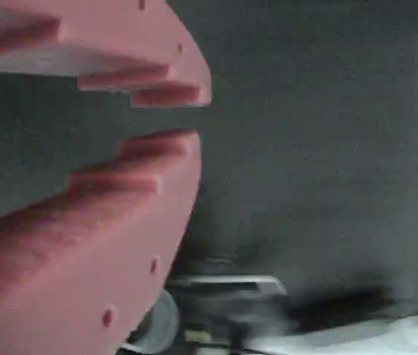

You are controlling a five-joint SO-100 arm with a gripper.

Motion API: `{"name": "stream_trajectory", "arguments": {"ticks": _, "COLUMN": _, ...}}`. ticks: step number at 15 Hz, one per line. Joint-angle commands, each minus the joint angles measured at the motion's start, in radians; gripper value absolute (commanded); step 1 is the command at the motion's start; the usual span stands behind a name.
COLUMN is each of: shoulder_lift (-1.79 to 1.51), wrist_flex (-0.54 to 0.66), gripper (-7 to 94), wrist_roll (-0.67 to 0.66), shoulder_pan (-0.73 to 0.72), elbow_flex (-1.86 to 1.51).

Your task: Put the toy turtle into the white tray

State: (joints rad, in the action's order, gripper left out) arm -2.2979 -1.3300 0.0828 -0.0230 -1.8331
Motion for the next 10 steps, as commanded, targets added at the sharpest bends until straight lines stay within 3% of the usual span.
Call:
{"name": "stream_trajectory", "arguments": {"ticks": 1, "shoulder_lift": -0.245, "wrist_flex": 0.178, "gripper": 0, "wrist_roll": 0.018, "shoulder_pan": 0.006, "elbow_flex": -0.339}}
{"name": "stream_trajectory", "arguments": {"ticks": 3, "shoulder_lift": -0.43, "wrist_flex": 0.284, "gripper": 0, "wrist_roll": 0.026, "shoulder_pan": 0.005, "elbow_flex": -0.601}}
{"name": "stream_trajectory", "arguments": {"ticks": 5, "shoulder_lift": -0.578, "wrist_flex": 0.314, "gripper": 0, "wrist_roll": 0.008, "shoulder_pan": 0.008, "elbow_flex": -0.776}}
{"name": "stream_trajectory", "arguments": {"ticks": 10, "shoulder_lift": -0.881, "wrist_flex": 0.218, "gripper": 0, "wrist_roll": -0.028, "shoulder_pan": 0.02, "elbow_flex": -1.019}}
